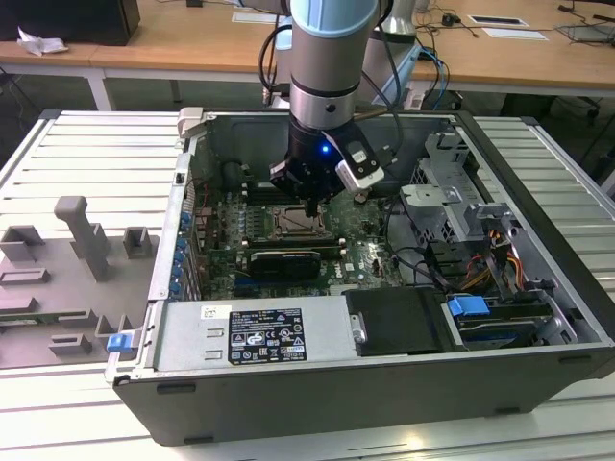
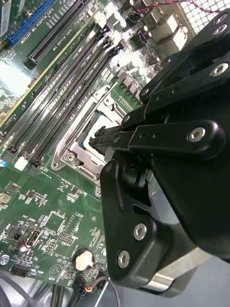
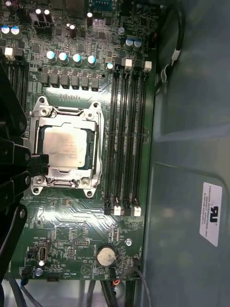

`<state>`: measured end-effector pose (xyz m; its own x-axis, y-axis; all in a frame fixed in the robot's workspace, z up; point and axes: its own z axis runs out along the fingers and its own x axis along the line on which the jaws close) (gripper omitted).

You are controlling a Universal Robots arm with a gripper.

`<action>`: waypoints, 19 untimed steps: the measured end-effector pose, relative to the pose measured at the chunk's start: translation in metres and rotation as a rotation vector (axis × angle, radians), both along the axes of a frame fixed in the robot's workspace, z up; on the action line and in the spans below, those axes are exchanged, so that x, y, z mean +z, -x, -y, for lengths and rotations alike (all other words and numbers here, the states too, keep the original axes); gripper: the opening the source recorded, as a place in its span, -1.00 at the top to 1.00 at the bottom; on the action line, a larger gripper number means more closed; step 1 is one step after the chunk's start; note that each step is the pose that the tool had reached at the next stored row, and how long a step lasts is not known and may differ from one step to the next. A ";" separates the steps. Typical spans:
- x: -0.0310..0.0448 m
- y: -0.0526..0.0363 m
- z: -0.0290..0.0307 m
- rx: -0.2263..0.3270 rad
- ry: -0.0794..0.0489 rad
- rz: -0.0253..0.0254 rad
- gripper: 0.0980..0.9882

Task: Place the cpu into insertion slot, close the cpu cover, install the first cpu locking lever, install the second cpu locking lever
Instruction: 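Install the second cpu locking lever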

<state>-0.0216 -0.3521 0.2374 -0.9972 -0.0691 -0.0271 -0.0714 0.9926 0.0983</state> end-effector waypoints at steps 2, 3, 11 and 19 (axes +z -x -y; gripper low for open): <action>0.0000 0.0000 0.0006 0.000 0.000 0.0000 0.98; 0.0000 0.0000 0.0008 0.000 0.000 0.0001 0.98; -0.0002 0.0001 0.0028 0.000 0.000 0.0000 0.98; -0.0003 0.0054 0.0147 0.000 -0.001 0.0000 0.98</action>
